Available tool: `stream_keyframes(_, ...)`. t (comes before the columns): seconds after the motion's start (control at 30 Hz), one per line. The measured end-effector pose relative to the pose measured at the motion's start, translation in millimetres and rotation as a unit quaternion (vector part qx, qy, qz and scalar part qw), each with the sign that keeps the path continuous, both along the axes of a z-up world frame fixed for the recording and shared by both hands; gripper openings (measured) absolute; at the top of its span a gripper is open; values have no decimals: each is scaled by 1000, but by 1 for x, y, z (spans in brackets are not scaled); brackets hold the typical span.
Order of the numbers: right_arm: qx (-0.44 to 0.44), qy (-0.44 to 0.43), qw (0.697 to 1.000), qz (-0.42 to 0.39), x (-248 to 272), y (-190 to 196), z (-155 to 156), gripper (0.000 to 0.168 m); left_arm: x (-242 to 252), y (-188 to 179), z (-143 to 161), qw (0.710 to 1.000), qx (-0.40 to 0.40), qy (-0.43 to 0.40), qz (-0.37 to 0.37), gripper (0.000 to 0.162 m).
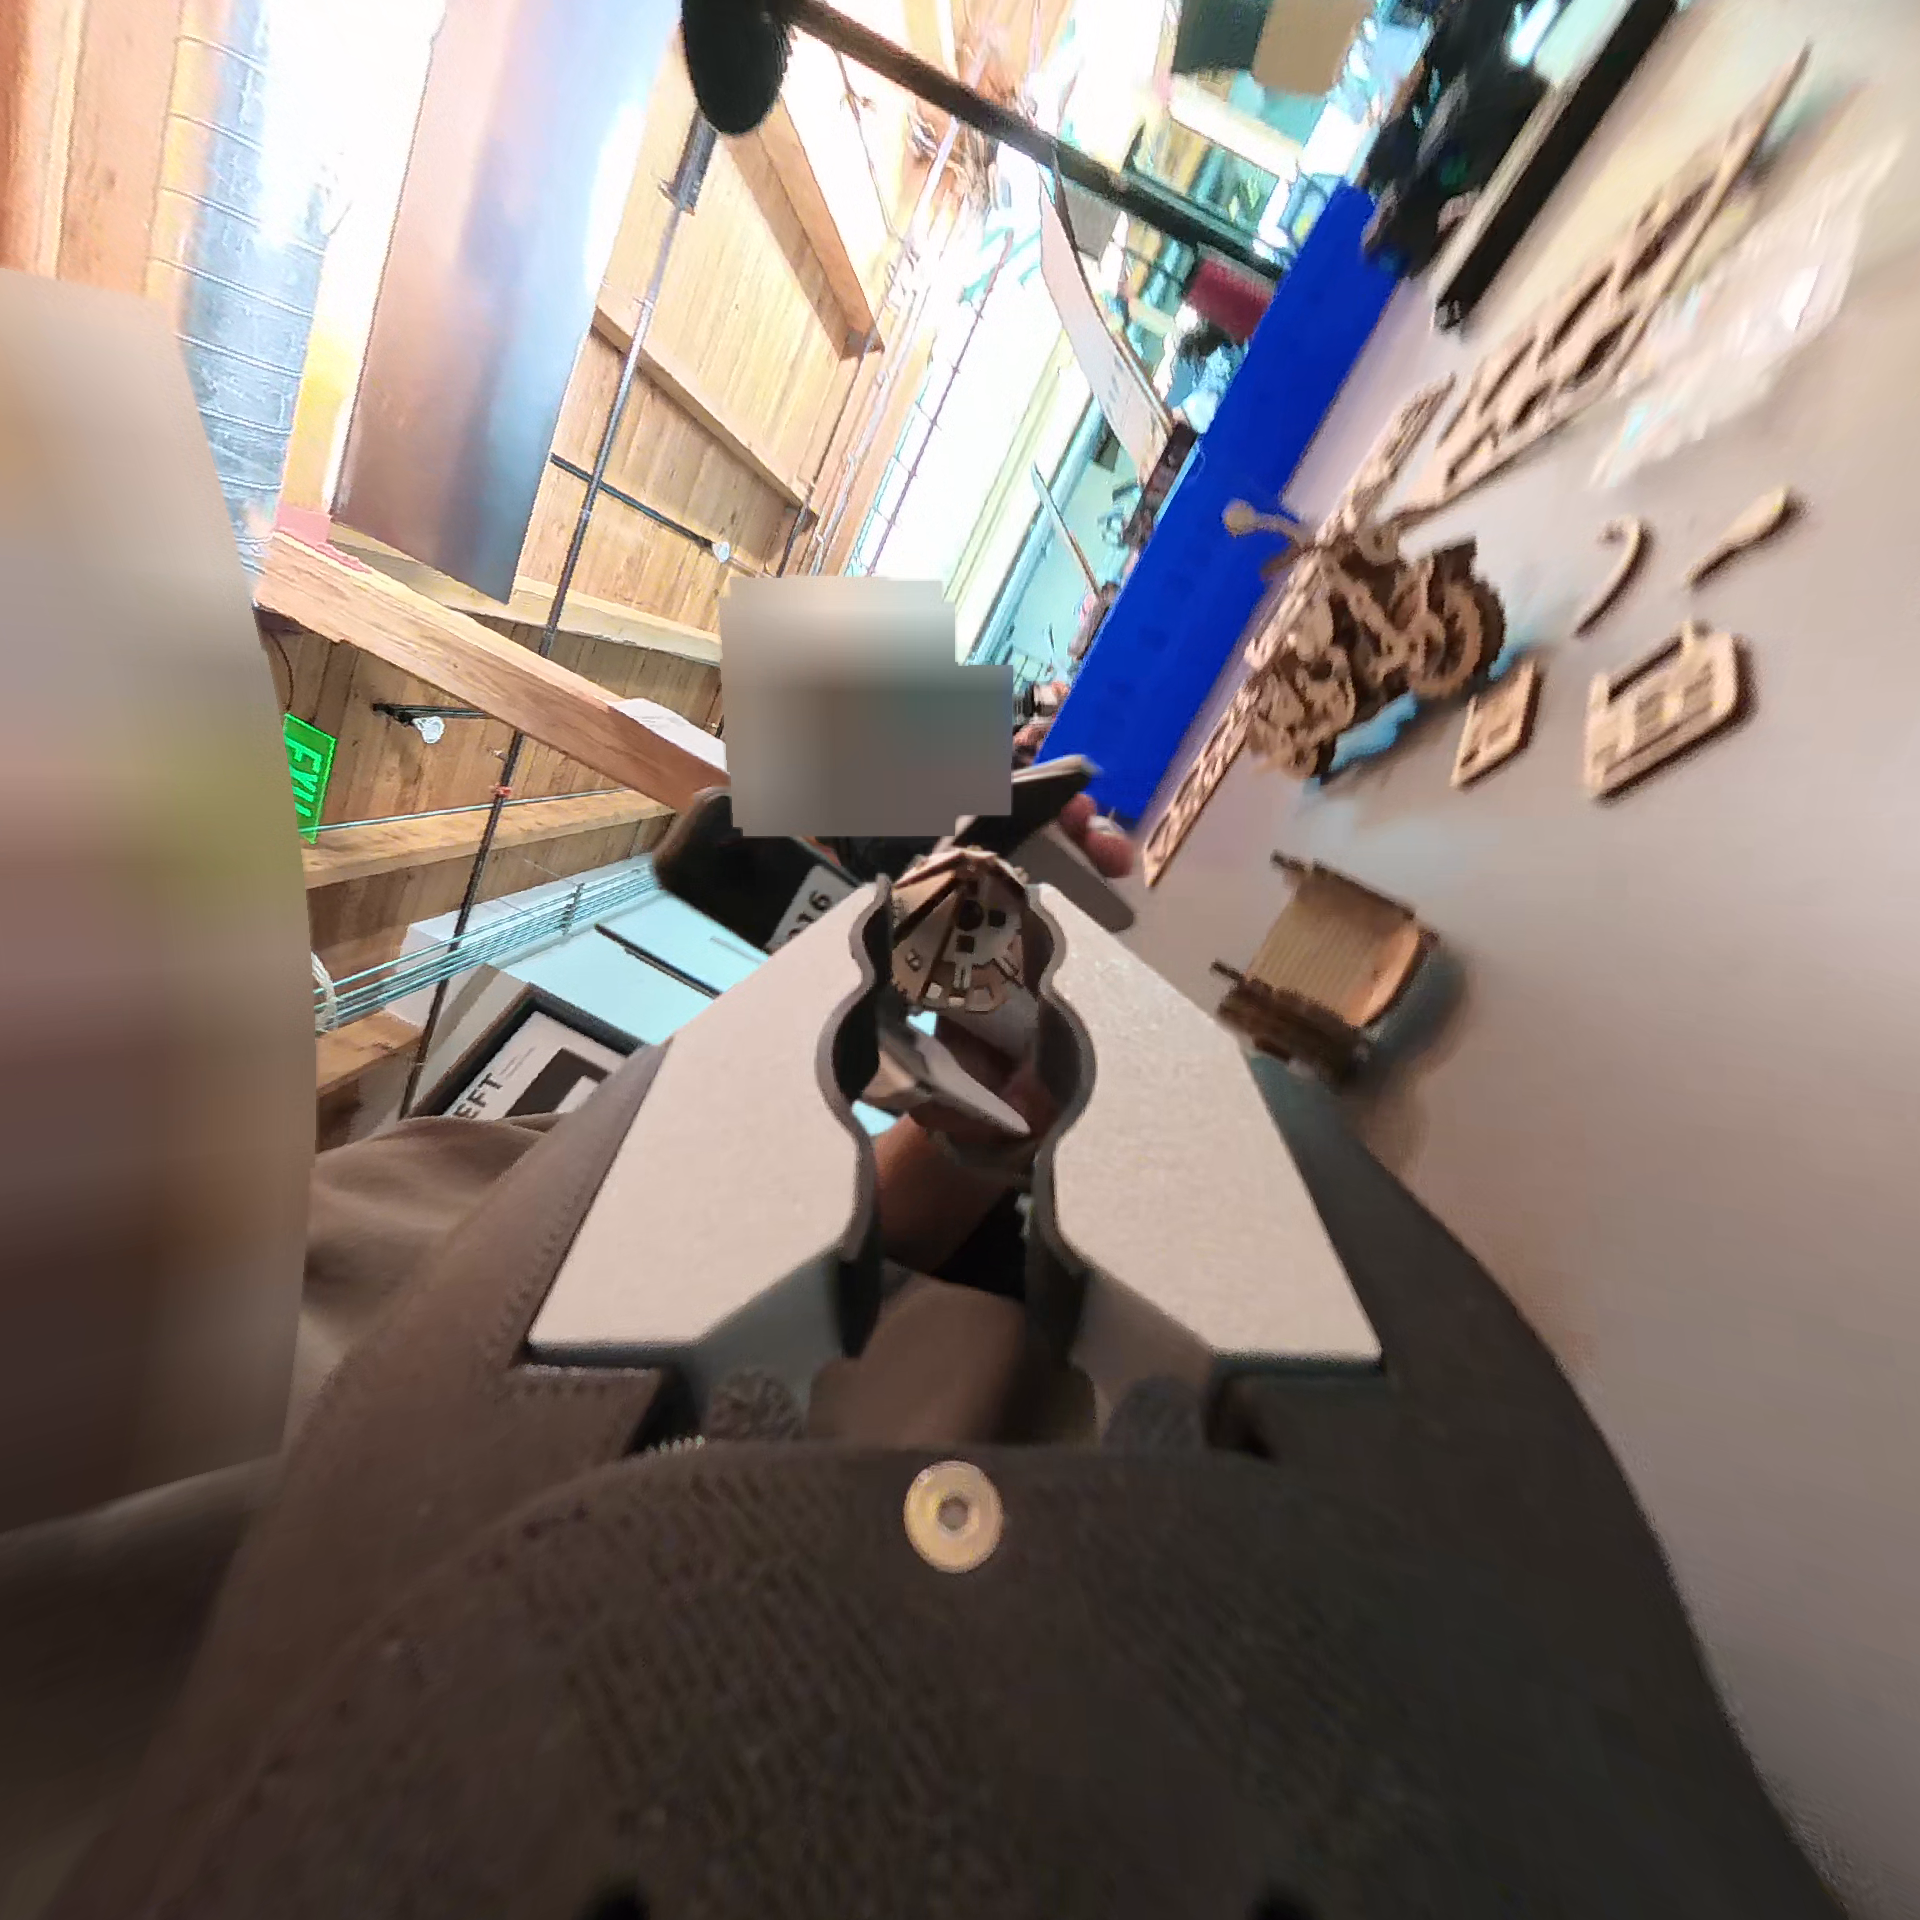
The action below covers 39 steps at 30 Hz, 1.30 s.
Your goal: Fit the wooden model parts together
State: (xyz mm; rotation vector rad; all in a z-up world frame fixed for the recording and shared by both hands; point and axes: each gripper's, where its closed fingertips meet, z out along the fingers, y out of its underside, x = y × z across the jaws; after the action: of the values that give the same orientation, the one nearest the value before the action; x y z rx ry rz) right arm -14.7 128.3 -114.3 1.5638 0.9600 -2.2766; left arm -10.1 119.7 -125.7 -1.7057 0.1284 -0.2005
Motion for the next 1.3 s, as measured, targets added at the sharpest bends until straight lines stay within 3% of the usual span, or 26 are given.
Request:
stream_keyframes(0.33,-6,-12,1000,18,2,-15,-4,22,12,2,-1,1000,9,30,1,34)
stream_keyframes(0.63,-16,-11,999,33,-3,-17,-4,24,6,-4,-2,997,22,72,18,34)
stream_keyframes(0.8,-46,-4,999,9,-8,2,1,31,1,-8,0,996,33,76,29,34)
stream_keyframes(0.9,-26,7,1000,-8,-11,11,4,30,-4,-12,3,998,41,46,32,34)
stream_keyframes(1.17,36,41,998,-14,-15,9,13,33,-23,-33,34,981,117,-155,5,34)
stream_keyframes(1.23,29,41,999,-7,-16,6,13,32,-24,-40,45,969,145,-199,-16,34)
stream_keyframes(1.3,22,40,999,-1,-18,4,13,33,-26,-52,63,933,191,-299,-64,34)
